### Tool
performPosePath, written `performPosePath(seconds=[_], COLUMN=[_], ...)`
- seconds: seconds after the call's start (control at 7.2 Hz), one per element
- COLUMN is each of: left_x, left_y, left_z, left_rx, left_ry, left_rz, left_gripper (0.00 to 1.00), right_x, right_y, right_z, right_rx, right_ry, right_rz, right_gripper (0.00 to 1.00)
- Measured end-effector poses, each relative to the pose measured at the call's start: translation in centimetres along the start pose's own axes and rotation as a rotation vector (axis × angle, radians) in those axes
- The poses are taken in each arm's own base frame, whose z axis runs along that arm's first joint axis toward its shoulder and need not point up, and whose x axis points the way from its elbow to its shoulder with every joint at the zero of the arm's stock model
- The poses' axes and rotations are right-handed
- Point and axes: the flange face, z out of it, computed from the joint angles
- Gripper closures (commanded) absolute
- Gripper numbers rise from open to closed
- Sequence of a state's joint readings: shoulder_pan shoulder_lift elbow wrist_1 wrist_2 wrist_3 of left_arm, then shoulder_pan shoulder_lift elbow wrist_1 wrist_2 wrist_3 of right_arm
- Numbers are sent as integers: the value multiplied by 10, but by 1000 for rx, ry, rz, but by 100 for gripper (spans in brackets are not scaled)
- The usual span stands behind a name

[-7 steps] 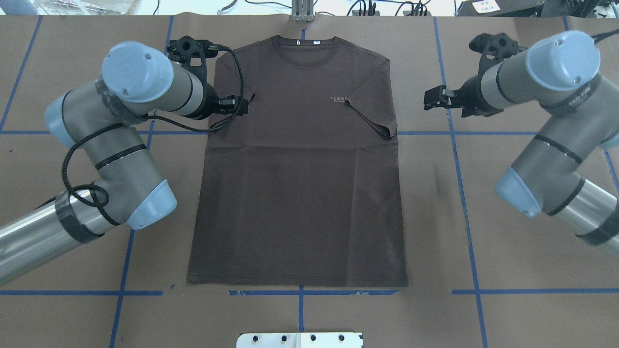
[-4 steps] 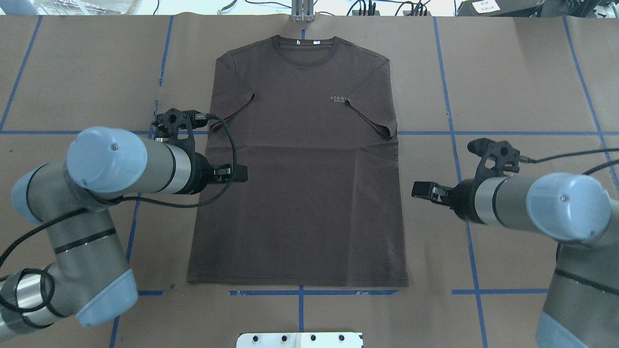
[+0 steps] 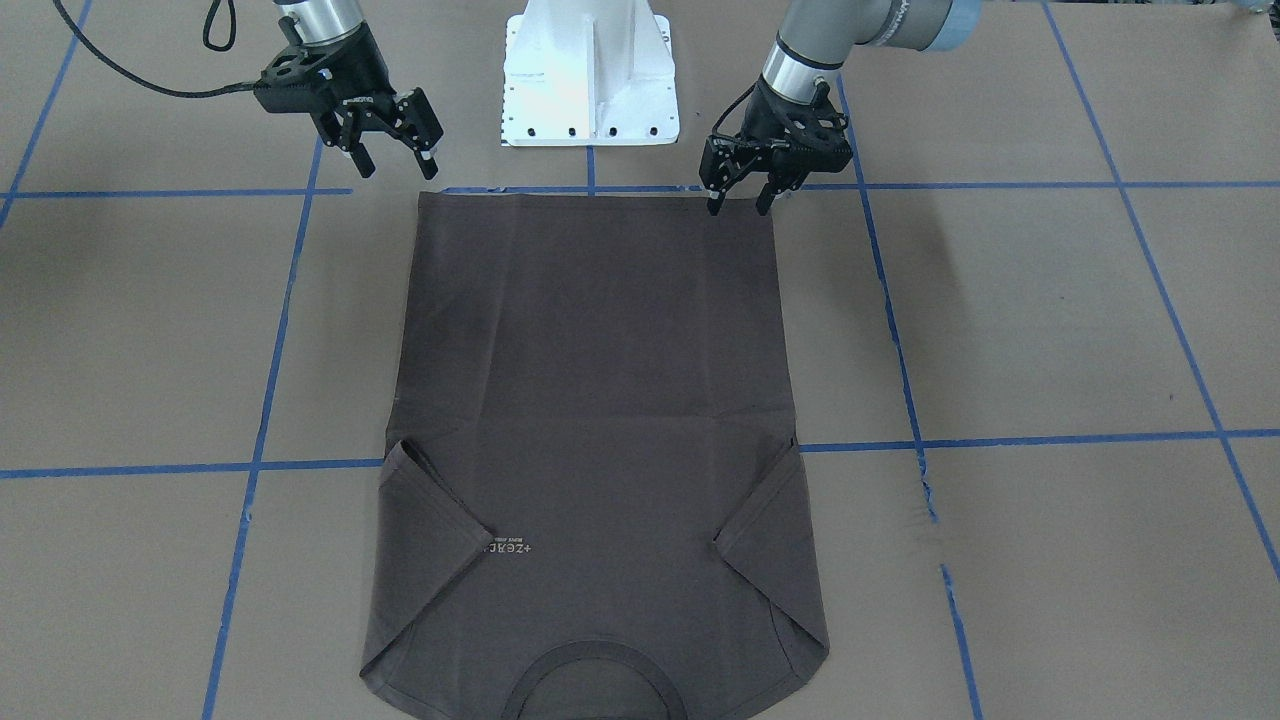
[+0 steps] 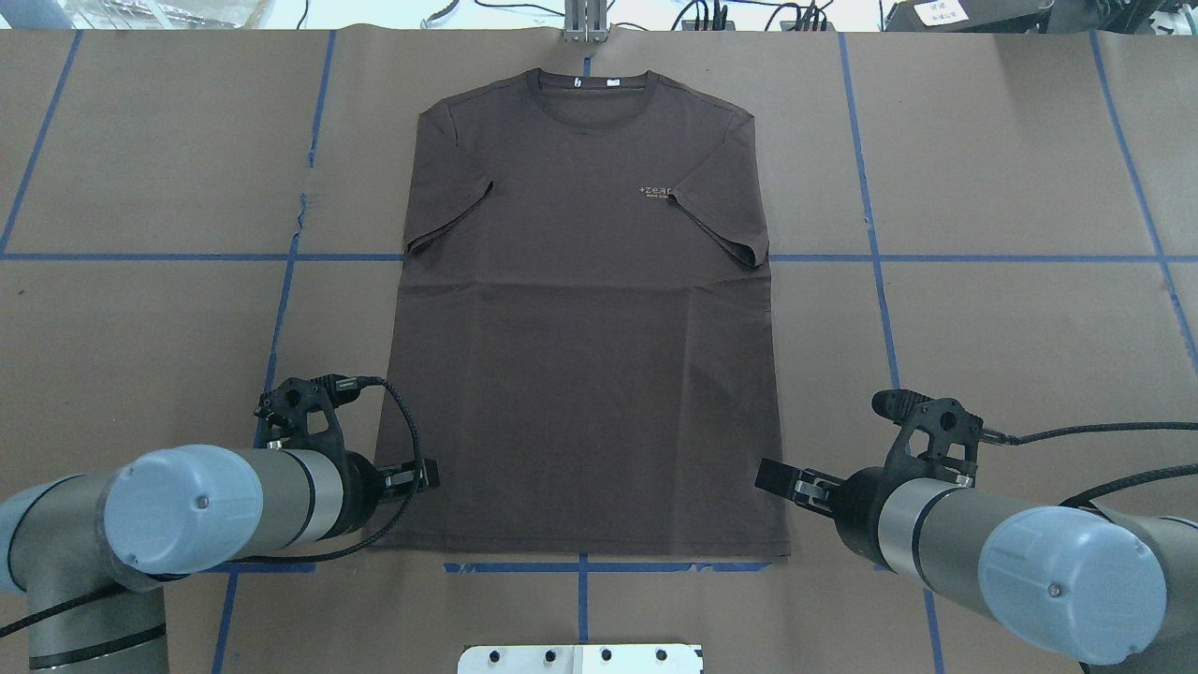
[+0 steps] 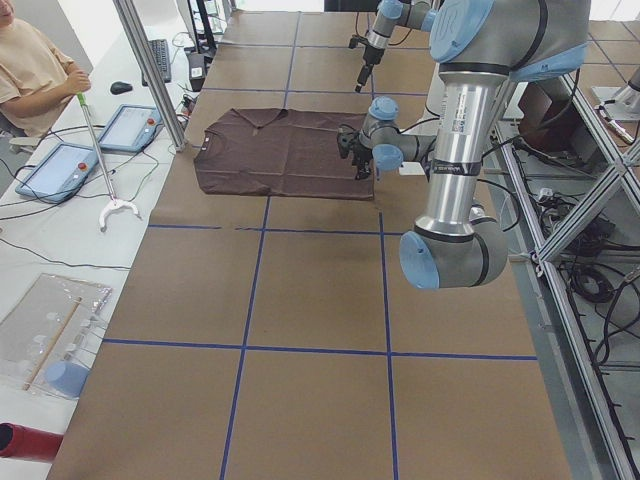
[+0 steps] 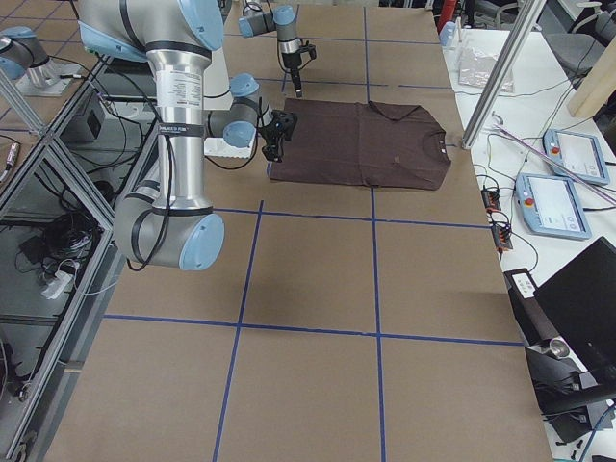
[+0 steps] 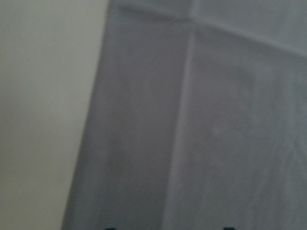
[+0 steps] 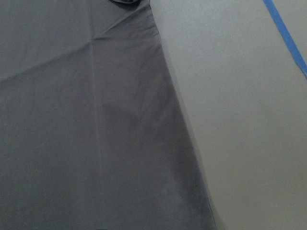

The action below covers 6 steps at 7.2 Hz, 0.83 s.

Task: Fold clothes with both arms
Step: 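Grasp the bottom hem corners with both grippers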

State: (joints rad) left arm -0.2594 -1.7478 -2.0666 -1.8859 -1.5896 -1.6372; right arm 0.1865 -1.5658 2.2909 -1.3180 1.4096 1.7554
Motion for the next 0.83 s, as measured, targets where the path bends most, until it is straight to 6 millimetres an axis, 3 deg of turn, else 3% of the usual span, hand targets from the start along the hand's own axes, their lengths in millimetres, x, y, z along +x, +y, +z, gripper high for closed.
performPosePath(seconds=[0.28, 0.83], left_x=[-17, -30], left_y=[19, 27], left_z=[14, 33], left_rx=[0, -3], left_ry=[-54, -118], left_rz=[0, 12], left_gripper=[40, 45], right_x=[-1, -1], right_y=[3, 2], right_z=[-1, -2], right_rx=[1, 4], right_ry=[6, 5], right_rz=[-2, -2], right_gripper=[2, 2])
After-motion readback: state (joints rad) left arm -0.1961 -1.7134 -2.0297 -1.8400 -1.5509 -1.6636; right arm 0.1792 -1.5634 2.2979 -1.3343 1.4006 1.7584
